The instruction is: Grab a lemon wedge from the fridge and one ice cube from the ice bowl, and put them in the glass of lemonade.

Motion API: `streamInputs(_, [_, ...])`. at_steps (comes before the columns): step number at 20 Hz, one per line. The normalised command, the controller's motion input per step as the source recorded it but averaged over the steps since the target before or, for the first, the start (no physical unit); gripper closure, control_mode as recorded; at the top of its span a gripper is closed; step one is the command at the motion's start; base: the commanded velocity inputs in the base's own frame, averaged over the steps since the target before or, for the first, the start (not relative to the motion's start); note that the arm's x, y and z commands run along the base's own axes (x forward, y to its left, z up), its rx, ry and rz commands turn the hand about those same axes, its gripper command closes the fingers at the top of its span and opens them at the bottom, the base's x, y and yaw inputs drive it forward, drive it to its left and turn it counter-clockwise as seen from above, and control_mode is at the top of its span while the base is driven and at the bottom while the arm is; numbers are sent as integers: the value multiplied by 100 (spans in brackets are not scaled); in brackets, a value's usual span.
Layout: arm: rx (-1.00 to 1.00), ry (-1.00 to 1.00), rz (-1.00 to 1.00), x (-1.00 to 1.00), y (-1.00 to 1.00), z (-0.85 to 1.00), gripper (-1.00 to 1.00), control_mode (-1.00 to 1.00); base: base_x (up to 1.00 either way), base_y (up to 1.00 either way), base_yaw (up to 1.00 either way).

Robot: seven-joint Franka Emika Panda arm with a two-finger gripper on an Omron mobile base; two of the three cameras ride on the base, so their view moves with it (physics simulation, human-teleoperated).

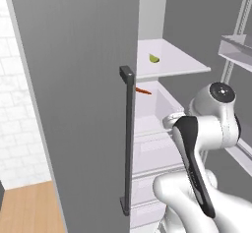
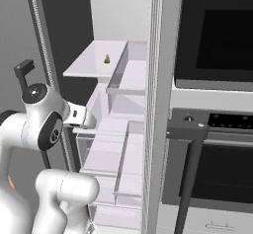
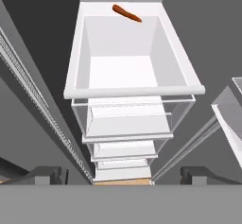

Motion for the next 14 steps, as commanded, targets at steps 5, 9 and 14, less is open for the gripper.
streamInputs(5, [0,-1,7,7,0,59,-100,-100,0,0,0])
streamInputs(9, [-1,-1,7,11,0,65,-100,-100,0,0,0])
streamInputs(14, [-5,-10,6,10,0,56,-100,-100,0,0,0])
